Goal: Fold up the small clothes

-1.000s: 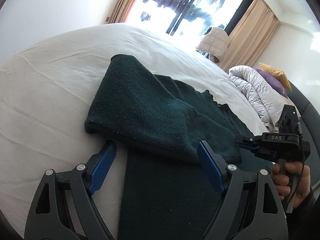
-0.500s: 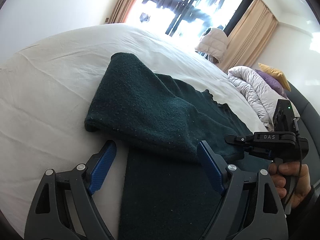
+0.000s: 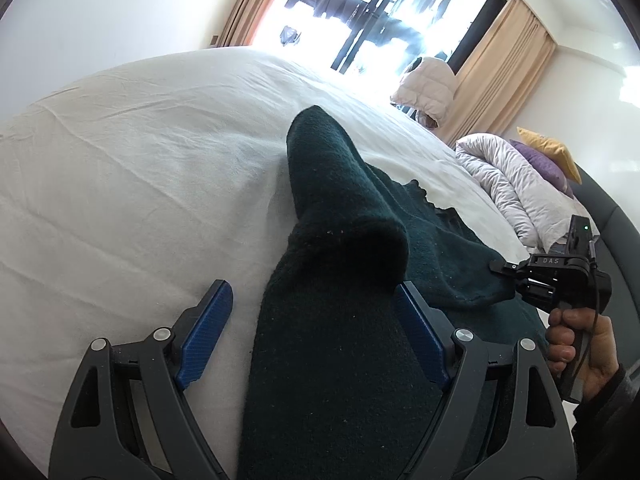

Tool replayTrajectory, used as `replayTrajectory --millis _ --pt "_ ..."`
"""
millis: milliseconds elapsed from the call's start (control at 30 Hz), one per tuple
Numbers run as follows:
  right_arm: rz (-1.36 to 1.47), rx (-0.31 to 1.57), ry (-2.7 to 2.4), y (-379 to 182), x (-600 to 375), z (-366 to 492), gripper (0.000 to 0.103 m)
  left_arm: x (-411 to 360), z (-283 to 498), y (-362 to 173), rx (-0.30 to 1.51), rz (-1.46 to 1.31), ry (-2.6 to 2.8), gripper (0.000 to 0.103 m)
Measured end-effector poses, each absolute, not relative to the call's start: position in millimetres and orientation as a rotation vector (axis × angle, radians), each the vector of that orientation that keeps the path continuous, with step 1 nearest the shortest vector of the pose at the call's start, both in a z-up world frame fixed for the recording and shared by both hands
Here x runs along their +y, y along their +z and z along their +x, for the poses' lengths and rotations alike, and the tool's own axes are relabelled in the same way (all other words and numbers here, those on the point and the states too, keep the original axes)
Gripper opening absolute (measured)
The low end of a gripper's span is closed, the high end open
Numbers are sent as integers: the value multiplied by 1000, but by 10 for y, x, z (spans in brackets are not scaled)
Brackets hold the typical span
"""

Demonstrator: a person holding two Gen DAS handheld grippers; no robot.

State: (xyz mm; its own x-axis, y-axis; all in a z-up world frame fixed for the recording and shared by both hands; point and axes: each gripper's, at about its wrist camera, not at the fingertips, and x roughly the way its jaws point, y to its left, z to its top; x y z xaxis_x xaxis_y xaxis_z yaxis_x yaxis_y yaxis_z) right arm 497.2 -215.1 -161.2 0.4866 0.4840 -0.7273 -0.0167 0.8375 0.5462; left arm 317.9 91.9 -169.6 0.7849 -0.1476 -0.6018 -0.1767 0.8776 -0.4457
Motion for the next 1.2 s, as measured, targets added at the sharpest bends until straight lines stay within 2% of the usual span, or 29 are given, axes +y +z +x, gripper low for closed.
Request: replayTrajectory --millis 367,533,700,800,833,900,1033,1200 --pt "458 1031 295 -1647 -2243 4932 11 910 3220 -1695 684 -505 22 83" --pt "380 1041 308 -1622 -2140 4895 11 983 3275 -1449 637 -541 49 83" --pt "441 1042 285 -1668 -2236 4932 11 927 3600 -1108 557 -458 71 83" --pt "432 1044 278 -1688 -2237 4918 11 867 3890 -1148 611 -395 105 83" --pt "430 1041 274 -1689 -2233 4917 11 817 3986 -1207 649 -350 124 81" --pt "424 1038 269 -1683 -2228 4917 12 753 4107 -1362 707 -264 167 65" --pt "408 1031 201 -1693 -2299 4909 11 855 4199 -1711 821 -271 187 62" --pt "417 1044 186 -1754 -2350 4888 11 877 4180 -1659 817 -247 198 63"
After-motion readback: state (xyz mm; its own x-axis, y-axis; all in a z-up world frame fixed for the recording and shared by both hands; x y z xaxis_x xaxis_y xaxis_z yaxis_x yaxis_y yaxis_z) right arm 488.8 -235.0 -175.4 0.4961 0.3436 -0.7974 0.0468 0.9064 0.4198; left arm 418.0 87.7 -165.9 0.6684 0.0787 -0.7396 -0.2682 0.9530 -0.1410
